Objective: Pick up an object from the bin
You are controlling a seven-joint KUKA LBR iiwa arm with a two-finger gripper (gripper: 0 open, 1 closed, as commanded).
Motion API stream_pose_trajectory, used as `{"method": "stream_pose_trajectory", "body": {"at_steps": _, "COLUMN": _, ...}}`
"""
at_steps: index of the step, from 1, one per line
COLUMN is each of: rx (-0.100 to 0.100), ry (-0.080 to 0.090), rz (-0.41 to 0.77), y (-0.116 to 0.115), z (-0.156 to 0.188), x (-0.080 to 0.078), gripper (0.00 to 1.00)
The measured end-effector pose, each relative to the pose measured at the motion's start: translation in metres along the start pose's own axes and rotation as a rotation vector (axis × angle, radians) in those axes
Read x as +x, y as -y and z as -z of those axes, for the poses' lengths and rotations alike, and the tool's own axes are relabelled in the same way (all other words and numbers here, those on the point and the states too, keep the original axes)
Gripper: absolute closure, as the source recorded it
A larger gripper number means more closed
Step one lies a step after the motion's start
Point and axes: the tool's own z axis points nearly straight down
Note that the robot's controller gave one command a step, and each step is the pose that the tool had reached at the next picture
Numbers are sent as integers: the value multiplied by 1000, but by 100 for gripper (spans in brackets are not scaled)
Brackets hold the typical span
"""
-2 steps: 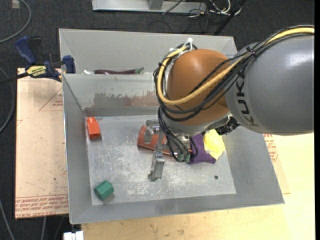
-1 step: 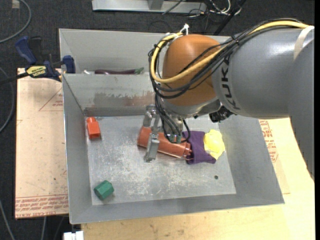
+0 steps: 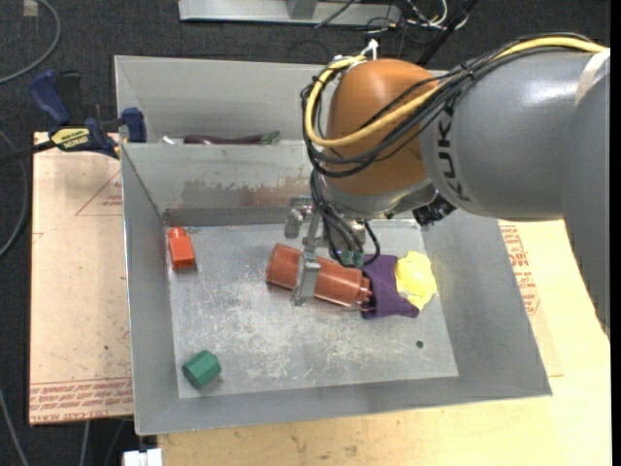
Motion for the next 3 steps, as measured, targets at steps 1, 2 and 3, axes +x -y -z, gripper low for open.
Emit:
{"method": "stream_pose_trajectory", "body": {"at_steps": 1, "rx": 1, "ry": 2, "rz": -29, "y": 20, "z": -23, "x": 10, "gripper": 0}}
{"method": "stream_pose_trajectory", "body": {"at_steps": 2, "rx": 0, "ry": 1, "rz": -60, "y": 27, "z": -44, "x": -14, "gripper": 0}}
{"method": "stream_pose_trajectory", "body": {"at_steps": 3, "rx": 0, "ry": 4, "rz": 131, "y": 38, "z": -69, "x": -18, "gripper": 0}}
